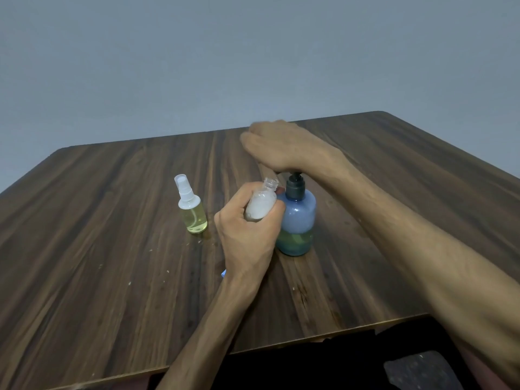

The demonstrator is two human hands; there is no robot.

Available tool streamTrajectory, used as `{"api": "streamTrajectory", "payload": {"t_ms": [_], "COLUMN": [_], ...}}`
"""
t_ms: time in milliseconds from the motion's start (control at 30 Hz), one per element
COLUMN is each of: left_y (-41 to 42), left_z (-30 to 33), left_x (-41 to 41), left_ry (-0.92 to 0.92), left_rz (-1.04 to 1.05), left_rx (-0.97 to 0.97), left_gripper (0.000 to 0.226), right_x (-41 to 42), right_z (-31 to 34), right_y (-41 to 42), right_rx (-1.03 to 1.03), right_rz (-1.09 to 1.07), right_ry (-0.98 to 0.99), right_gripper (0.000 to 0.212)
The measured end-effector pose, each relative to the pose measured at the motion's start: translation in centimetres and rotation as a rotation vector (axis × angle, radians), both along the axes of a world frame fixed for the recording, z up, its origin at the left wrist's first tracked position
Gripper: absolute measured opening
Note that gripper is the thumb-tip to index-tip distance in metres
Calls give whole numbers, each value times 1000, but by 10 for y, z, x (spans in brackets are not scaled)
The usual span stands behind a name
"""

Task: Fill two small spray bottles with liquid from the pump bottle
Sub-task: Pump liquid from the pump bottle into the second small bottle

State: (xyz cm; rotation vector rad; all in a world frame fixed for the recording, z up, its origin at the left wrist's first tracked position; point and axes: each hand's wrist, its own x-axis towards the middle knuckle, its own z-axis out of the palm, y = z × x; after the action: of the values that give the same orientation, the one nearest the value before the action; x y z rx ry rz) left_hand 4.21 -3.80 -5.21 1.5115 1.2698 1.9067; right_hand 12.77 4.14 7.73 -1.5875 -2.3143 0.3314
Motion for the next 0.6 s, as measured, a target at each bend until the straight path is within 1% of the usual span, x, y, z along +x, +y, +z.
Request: {"api": "streamTrajectory", "payload": {"t_ms": [67, 133, 267, 300, 400, 500, 600], "left_y": [2, 2, 0, 2, 3, 2, 4], "left_z": [0, -1, -1, -1, -3, -2, -3], "left_x": [0, -1, -2, -2, -2, -2, -1], "left_ry": [0, 4, 7, 6, 7, 6, 0], "left_rz": [0, -3, -15, -13, -2, -12, -9], "left_rx": [6, -16, 9, 4, -13, -9, -17], "left_gripper": [18, 15, 21, 21, 15, 19, 18], "right_x": [0, -2, 0, 1, 0, 1, -2], "right_z": [2, -3, 1, 1, -6, -4, -3], "right_y": [1, 1, 1, 2, 3, 1, 2], "right_rx": [-3, -69, 24, 21, -5, 40, -48], "right_rz": [7, 25, -3, -4, 16, -9, 20], "right_ry": [34, -2, 42, 39, -45, 22, -19], "right_gripper": [34, 35, 35, 35, 39, 34, 34]}}
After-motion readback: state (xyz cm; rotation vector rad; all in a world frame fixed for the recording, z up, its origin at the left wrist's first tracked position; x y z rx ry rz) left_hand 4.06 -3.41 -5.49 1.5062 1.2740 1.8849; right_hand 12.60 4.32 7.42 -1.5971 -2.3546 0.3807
